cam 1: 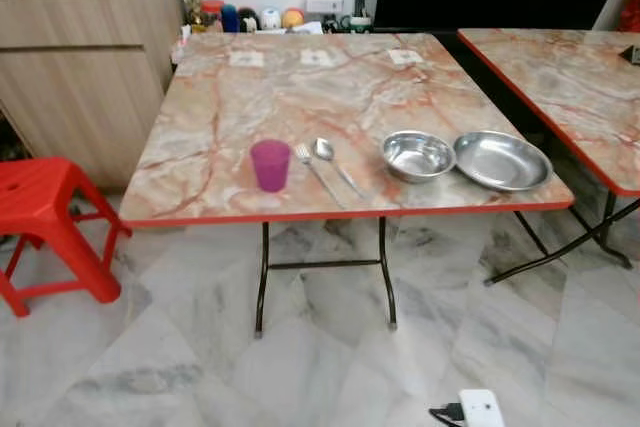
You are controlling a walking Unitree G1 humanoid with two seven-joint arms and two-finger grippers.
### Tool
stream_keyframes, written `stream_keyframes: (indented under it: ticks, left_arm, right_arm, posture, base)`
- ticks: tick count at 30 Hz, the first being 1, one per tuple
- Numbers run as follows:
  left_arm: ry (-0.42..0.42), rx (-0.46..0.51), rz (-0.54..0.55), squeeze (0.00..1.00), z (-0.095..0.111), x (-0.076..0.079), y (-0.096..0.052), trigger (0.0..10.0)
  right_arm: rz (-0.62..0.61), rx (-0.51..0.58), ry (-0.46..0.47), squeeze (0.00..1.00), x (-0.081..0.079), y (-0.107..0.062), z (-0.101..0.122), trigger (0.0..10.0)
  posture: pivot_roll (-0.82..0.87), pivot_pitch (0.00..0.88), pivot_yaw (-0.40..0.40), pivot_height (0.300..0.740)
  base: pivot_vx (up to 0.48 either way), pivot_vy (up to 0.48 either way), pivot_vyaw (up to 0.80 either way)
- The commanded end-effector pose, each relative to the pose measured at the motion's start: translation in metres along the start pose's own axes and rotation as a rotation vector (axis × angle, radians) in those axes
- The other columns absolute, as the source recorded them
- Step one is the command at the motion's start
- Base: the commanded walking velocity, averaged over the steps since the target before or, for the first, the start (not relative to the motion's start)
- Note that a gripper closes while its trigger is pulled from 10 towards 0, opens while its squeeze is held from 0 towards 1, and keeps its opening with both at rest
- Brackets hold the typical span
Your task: Setting the table
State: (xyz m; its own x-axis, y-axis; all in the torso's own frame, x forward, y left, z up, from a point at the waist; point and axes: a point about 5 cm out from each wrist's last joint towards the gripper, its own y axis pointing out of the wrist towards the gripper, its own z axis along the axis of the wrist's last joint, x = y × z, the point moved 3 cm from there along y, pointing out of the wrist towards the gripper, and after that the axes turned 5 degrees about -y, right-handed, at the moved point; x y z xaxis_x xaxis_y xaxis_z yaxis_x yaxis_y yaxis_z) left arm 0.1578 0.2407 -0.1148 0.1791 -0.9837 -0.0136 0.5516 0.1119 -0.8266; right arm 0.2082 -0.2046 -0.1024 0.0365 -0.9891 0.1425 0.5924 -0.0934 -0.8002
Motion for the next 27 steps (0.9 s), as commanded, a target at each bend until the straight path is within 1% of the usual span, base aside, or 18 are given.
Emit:
stream_keyframes:
  ticks: [1,9,12,27]
  left_arm:
    - [0.022,0.022,-0.09,0.0,0.0349,0.0487,0.0124,10.0]
    - [0.008,0.027,-0.092,0.0,0.0357,0.0479,0.0123,10.0]
    - [0.006,0.027,-0.091,0.0,0.0355,0.0472,0.0123,10.0]
    - [0.006,0.027,-0.091,0.0,0.0355,0.0472,0.0123,10.0]
  right_arm:
    - [0.026,-0.008,0.078,0.0,-0.022,-0.0022,-0.0113,10.0]
    - [0.026,-0.009,0.075,0.0,-0.0219,-0.0021,-0.0111,10.0]
    - [0.023,-0.013,0.051,0.0,-0.0214,-0.002,-0.0113,10.0]
    - [0.023,-0.013,0.051,0.0,-0.0214,-0.002,-0.0113,10.0]
  posture:
    - [0.03,0.071,-0.043,0.74]
    - [0.03,0.074,-0.044,0.74]
    - [0.03,0.074,-0.044,0.74]
    - [0.03,0.074,-0.044,0.74]
  base:
    - [0.0,0.0,0.0]
    - [0.0,0.0,0.0]
    - [0.0,0.0,0.0]
    - [0.0,0.0,0.0]
